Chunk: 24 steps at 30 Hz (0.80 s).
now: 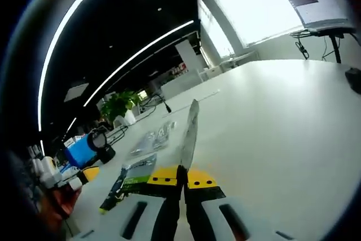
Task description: Clip sheet goods on table flip sheet goods clip sheet goods scan sheet goods put sheet goods back to table
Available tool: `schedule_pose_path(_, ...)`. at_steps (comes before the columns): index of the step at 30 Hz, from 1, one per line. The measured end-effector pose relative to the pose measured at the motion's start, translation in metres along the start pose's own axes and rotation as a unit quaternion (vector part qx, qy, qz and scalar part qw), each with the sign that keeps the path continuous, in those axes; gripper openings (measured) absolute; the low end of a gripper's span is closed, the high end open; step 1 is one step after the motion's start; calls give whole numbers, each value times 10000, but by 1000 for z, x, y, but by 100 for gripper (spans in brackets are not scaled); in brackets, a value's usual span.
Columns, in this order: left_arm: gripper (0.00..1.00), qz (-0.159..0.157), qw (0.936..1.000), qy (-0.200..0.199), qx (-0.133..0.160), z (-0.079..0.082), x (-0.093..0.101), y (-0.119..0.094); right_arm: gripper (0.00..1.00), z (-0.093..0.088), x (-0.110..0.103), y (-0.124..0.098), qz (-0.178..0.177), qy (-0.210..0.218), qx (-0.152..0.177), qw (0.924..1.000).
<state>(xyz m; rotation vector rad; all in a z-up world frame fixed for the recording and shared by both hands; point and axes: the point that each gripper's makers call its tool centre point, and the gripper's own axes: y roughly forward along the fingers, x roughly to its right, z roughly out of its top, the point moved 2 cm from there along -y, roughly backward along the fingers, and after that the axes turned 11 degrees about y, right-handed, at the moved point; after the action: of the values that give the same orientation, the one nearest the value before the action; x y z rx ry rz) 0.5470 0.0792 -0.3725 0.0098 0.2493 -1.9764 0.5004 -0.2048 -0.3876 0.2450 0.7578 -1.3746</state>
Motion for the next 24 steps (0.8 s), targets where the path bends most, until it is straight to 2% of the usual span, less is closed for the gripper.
schedule_pose_path(5, 4, 106, 9995, 277, -57, -5, -4, 2, 0, -2, 4, 2, 41, 283, -171, 9994)
schedule_pose_path(13, 4, 247, 9990, 379, -24, -9, -14, 6, 0, -6, 4, 3, 94, 552, -352, 9978)
schedule_pose_path(17, 4, 348, 9964, 766, 56, -11, -20, 13, 0, -8, 5, 3, 96, 627, -424, 9971)
schedule_pose_path(20, 4, 326, 9975, 617, 99, -9, -22, 15, 0, -9, 5, 4, 116, 682, -511, 9963)
schedule_pose_path(22, 4, 343, 9967, 700, 225, -3, -23, 16, 0, -10, 4, 4, 130, 718, -566, 9957)
schedule_pose_path(24, 4, 348, 9963, 748, 231, -3, -23, 17, 0, -11, 5, 4, 114, 749, -581, 9954)
